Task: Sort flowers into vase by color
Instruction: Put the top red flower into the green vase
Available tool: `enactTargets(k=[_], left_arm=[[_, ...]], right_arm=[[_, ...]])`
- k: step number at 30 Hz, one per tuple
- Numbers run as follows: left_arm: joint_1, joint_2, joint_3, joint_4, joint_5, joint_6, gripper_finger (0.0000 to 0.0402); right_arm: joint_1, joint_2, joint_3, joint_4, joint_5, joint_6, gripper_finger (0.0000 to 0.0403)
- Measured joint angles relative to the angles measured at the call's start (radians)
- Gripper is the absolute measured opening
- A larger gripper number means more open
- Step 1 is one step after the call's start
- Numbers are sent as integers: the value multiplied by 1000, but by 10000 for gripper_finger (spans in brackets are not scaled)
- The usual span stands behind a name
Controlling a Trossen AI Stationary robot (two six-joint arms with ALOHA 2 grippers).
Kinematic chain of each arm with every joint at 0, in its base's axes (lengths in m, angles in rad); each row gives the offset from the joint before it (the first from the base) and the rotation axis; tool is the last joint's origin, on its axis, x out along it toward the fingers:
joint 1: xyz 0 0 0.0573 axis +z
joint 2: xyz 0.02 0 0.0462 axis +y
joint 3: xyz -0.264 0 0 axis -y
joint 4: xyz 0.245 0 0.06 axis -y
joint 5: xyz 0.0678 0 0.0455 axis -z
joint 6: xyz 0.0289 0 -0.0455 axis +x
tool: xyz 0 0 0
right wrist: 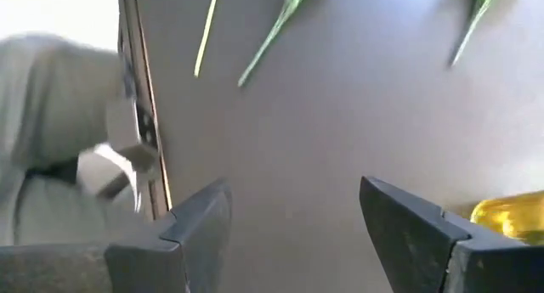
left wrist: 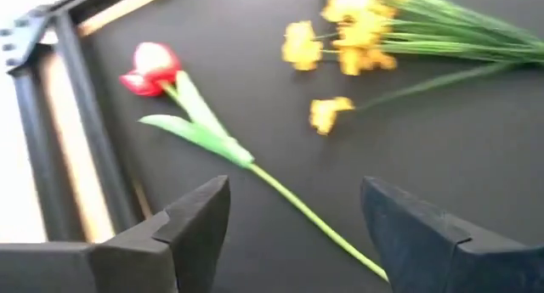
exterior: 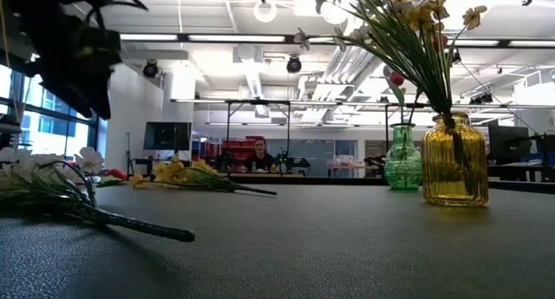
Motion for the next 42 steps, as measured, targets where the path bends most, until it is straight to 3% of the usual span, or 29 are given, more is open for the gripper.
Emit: enactTargets(k=[8,13,20,28,35,42], left_arm=[[241,86,-60,111,42,78,257],[368,105,-170,339,130,198,256],[504,134,-220,400,174,238,243],[587,203,-235,527,239,308,198],[613,294,-230,533,245,308,157],[614,306,-231,538,259,332,109]], right_arm=[[58,0,0,0,207,5,243],[56,0,0,4,231,5,243],[63,17,0,60,302,0,243],[66,39,0,97,309,-6,243],[66,39,0,103,314,-18,243],[66,39,0,111,313,-24,243]])
